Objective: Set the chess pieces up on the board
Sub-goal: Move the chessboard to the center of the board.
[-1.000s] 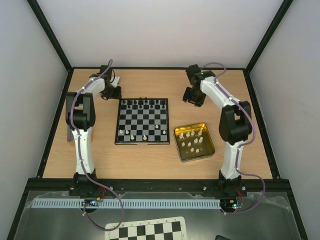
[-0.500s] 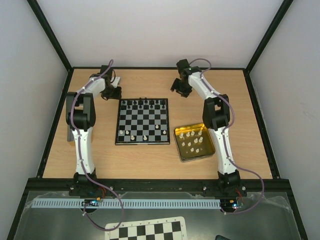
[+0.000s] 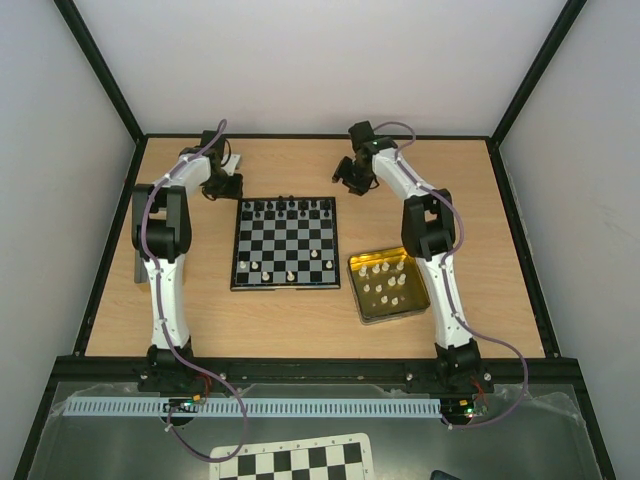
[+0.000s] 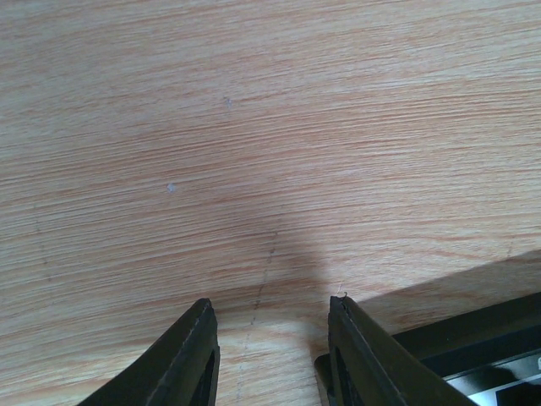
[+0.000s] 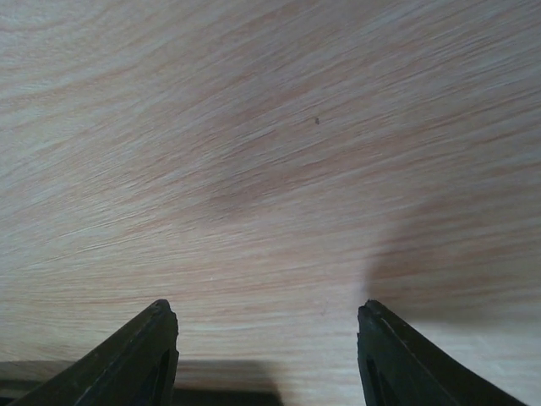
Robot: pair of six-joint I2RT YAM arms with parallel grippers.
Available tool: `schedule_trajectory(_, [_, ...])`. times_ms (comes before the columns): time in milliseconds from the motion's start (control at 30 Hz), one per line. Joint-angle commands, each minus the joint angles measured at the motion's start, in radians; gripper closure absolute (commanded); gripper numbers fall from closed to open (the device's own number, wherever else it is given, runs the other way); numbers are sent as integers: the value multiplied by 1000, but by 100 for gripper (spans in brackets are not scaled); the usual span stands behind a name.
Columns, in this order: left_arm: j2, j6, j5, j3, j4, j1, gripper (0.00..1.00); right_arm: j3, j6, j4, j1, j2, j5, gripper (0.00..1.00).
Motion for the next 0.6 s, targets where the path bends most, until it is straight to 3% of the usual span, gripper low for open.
schedule_trajectory(0, [15, -3, -17, -18, -97, 5, 63, -5, 18, 50, 12, 44, -56, 44])
schedule_trajectory(267, [21, -1, -22, -15, -107, 5, 63, -17, 89, 180, 13, 102, -162, 44])
schedule_trajectory(567, [20, 7, -24, -13, -114, 5, 63, -46, 87, 189, 46, 96, -215, 45])
